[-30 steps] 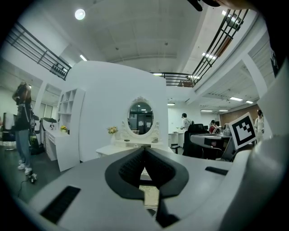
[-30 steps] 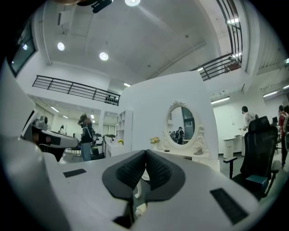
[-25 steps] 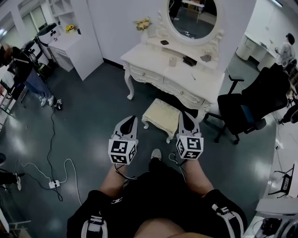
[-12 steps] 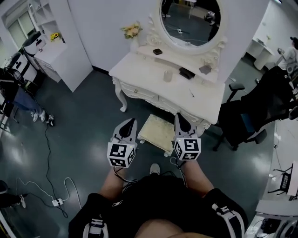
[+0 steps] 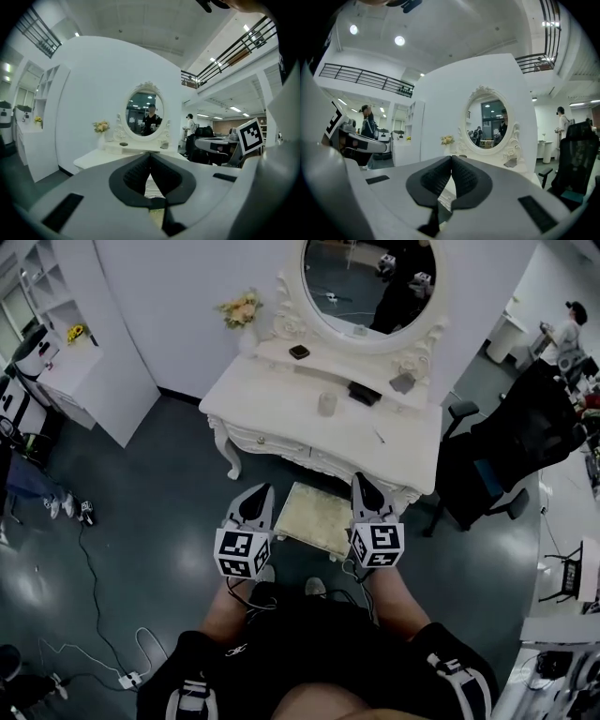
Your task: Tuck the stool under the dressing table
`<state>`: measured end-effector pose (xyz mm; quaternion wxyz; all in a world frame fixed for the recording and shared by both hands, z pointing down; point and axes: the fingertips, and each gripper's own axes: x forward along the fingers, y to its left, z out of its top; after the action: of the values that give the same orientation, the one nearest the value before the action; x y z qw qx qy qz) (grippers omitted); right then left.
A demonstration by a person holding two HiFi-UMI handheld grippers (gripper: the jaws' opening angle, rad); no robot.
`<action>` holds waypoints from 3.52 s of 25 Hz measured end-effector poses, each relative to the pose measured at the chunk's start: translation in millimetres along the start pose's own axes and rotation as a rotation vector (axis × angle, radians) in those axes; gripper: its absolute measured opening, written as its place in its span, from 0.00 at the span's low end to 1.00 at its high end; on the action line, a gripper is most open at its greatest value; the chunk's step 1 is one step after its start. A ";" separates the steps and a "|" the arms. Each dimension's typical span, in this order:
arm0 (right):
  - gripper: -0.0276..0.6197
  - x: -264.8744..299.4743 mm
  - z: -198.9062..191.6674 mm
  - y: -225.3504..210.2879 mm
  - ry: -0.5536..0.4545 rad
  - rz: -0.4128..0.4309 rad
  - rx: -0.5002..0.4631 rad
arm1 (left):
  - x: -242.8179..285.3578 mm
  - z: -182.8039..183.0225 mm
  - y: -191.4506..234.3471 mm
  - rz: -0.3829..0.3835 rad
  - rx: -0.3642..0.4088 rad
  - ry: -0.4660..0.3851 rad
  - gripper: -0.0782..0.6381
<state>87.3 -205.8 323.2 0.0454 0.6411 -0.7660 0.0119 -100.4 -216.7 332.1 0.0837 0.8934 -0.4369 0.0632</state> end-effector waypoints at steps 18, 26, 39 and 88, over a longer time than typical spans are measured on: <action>0.07 -9.1 -38.6 6.0 0.102 -0.414 0.055 | 69.8 -14.4 65.8 -0.395 0.082 0.099 0.13; 0.07 -52.3 -67.9 9.9 0.126 -0.418 0.090 | 49.2 -37.2 38.9 -0.417 0.109 0.106 0.14; 0.28 -99.2 -219.9 43.3 0.349 -0.301 0.183 | 1.1 -192.3 20.3 -0.395 0.184 0.324 0.37; 0.37 7.2 -715.8 -45.8 0.782 -0.192 0.281 | 225.2 -658.8 96.0 -0.480 0.299 0.694 0.43</action>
<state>169.9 -166.2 1034.7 0.2456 0.6565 -0.6190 0.3543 -65.2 -313.3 1027.3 0.1074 0.8976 -0.1494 0.4006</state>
